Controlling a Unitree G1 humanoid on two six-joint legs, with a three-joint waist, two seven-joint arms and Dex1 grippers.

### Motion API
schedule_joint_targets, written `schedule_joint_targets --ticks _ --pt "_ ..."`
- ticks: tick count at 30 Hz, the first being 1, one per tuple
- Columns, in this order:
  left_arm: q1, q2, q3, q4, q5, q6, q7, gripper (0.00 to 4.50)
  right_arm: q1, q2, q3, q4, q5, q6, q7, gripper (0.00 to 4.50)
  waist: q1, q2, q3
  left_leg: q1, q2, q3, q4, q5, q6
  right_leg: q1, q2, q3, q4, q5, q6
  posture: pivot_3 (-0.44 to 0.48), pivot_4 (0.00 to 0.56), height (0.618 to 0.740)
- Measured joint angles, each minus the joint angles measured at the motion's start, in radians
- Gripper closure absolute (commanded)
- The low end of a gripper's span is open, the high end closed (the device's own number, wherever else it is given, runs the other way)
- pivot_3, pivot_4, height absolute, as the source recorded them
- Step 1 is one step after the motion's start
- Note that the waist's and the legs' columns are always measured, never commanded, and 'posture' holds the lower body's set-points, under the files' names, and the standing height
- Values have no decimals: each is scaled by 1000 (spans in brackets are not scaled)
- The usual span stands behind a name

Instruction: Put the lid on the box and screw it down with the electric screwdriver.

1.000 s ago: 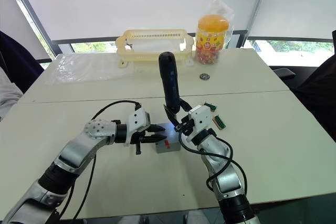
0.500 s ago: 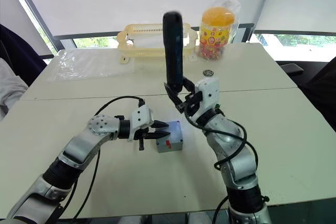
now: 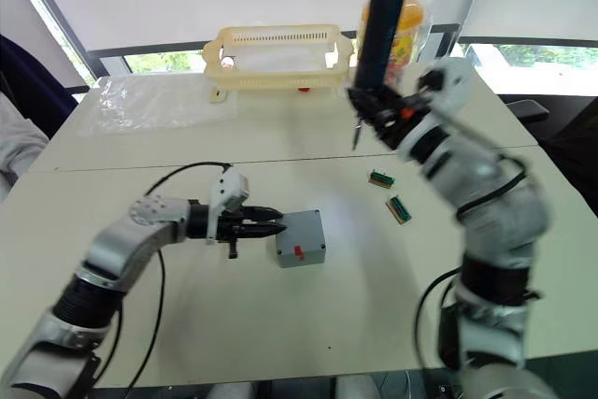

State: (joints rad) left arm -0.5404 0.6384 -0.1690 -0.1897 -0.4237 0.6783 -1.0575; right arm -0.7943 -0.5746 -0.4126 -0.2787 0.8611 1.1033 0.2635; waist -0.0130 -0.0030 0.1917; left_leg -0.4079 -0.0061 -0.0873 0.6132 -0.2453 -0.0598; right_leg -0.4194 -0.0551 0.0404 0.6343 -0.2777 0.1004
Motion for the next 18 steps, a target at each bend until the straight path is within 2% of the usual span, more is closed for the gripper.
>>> schedule_joint_targets --ticks 4,6,8,14,18 --pt "-93 35 -2 -62 -56 40 -67 3255 -37 -215 -5 116 66 289 22 2749 3 -2 1 -5 -1 2 -1 -1 2 -4 -1 0 -4 0 1 0 150 740" --pt "-125 43 -2 -100 -74 39 -94 3255 31 -364 12 192 88 440 36 2749 13 -2 1 -8 -2 3 -1 -3 5 -4 -3 -1 -6 -1 1 0 150 740" --pt "-123 50 -6 -114 -78 37 -100 3255 121 -457 44 250 121 503 45 2749 15 -1 1 -8 -3 7 1 -4 8 -5 -3 1 -6 -1 2 0 150 740" --pt "-120 -7 -85 -169 -82 29 -102 3255 214 -623 133 367 262 504 62 2749 -6 2 6 -5 -2 11 6 -5 9 -5 -1 5 -1 0 4 0 150 740" --pt "-115 -40 -143 -168 -45 -15 -95 3255 286 -651 158 405 292 505 43 2749 -5 0 6 -4 2 11 13 -5 9 -1 5 7 0 1 3 0 150 740"
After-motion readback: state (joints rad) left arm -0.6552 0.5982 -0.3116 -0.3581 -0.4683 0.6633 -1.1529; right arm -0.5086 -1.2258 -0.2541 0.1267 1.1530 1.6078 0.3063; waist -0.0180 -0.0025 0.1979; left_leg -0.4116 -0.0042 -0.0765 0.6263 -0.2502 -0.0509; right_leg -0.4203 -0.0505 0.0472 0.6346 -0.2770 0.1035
